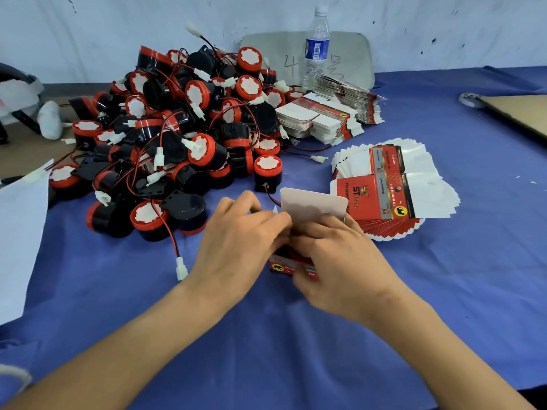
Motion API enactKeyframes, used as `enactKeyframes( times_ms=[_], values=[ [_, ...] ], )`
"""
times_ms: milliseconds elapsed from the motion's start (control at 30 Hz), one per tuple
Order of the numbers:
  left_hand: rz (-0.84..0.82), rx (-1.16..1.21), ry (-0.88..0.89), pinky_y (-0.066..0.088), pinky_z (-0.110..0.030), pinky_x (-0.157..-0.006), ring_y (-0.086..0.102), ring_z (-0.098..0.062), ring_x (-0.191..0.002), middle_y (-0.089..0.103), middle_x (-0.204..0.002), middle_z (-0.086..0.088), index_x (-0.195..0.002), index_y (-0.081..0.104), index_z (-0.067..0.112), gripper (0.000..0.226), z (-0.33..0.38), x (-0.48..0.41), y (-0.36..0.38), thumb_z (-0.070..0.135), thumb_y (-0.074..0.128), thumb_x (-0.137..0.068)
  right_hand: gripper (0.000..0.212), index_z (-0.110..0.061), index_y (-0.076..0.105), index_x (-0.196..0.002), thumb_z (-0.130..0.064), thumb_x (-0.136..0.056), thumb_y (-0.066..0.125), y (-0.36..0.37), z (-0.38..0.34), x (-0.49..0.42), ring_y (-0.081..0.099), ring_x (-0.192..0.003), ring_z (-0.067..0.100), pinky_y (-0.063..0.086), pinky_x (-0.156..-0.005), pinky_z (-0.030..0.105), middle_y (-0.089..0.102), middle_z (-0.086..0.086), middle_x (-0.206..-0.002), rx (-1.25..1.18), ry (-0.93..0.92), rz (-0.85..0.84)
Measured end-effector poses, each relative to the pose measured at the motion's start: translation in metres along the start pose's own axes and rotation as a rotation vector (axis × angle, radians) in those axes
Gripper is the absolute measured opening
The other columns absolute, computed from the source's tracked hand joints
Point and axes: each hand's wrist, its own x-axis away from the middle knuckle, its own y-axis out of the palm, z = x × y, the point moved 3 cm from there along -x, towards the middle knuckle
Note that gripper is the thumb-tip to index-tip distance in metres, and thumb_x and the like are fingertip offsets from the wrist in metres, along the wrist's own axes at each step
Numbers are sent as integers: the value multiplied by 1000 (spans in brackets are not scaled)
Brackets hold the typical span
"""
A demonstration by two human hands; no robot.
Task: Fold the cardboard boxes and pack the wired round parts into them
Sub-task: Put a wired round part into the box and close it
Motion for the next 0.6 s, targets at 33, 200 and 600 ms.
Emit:
enactKeyframes(
  times_ms=[33, 200, 600],
  values=[
    [-34, -8, 8, 49, -41, -57, 58, -27, -71, 70, -74, 2, -76, 73, 11, 6, -2, -1, 2, 16, 75, -75, 47, -30, 62, -120, -38, -83, 36, 0, 1, 0, 45, -118, 14, 24, -110, 32, 60, -15, -119, -11, -8, 14],
    [-191, -12, -124, 42, -41, -70, 57, -36, -98, 61, -126, -4, -78, 78, 20, 4, -4, -1, 5, 17, 80, -76, 24, -18, 53, -104, -28, -83, 49, 3, 5, -1, 50, -99, 18, 30, -105, 37, 64, -9, -95, -83, -19, 118],
    [-226, 257, -468, 44, -39, -62, 53, -26, -78, 55, -97, -1, -100, 28, 23, 35, 4, -3, 21, 2, 55, -90, 26, -18, 55, -110, 0, -91, 50, 21, 25, 32, 55, -103, 16, 48, -82, 23, 45, 2, -123, -763, 66, 1053]
  ],
)
